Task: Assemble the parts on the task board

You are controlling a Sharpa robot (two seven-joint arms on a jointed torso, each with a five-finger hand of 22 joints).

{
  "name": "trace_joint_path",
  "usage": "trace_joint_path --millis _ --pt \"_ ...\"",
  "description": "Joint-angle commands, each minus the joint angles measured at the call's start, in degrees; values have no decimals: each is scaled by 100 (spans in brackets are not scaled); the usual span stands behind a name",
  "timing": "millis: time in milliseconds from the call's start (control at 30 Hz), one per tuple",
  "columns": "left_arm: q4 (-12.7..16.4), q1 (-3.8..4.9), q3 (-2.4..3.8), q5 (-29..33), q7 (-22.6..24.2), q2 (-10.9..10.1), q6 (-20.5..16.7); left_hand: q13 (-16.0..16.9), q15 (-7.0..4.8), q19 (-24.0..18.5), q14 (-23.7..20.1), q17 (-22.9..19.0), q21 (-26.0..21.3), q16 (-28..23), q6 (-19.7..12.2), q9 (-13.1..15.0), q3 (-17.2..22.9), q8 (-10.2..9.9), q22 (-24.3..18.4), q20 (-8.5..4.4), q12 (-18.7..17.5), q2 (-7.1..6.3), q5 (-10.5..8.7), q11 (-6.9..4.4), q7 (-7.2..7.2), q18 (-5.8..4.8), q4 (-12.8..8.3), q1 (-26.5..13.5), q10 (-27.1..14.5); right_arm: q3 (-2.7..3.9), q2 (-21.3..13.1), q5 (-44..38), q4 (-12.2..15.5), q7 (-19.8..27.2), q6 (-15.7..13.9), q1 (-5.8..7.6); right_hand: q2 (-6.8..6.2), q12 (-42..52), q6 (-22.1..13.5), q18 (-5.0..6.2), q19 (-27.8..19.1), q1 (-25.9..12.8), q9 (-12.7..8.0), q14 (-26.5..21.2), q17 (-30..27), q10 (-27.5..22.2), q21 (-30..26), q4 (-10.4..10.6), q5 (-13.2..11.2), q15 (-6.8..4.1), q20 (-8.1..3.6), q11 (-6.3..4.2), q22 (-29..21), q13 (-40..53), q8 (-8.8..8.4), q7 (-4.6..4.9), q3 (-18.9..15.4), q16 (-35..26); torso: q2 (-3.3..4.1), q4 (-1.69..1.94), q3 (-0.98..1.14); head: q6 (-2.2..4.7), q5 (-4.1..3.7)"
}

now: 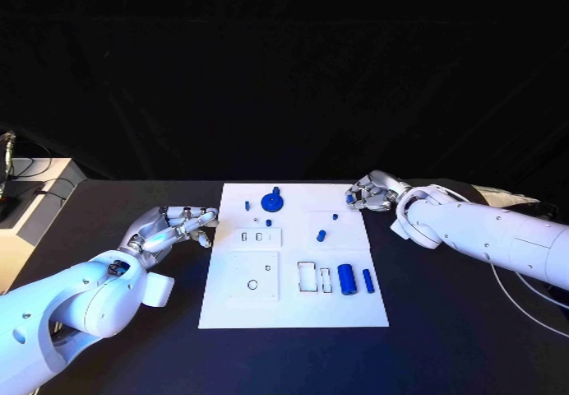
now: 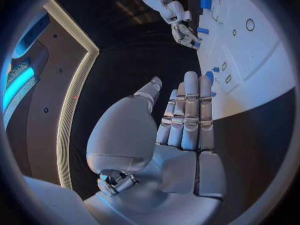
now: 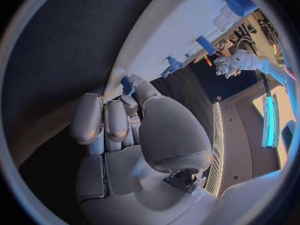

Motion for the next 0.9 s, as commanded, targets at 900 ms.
trace_joint_path --millis 900 --pt "4 -1 5 26 49 -14 86 5 -1 -41 -22 -10 16 8 24 7 7 4 -5 -12 33 58 -34 -1 27 31 -32 -4 -33 25 -167 -167 749 -911 -1053 145 292 68 407 -17 267 -52 6 14 19 157 -6 -59 -75 -92 -119 -135 817 129 32 -115 118 -35 -7 -14 -11 6 55"
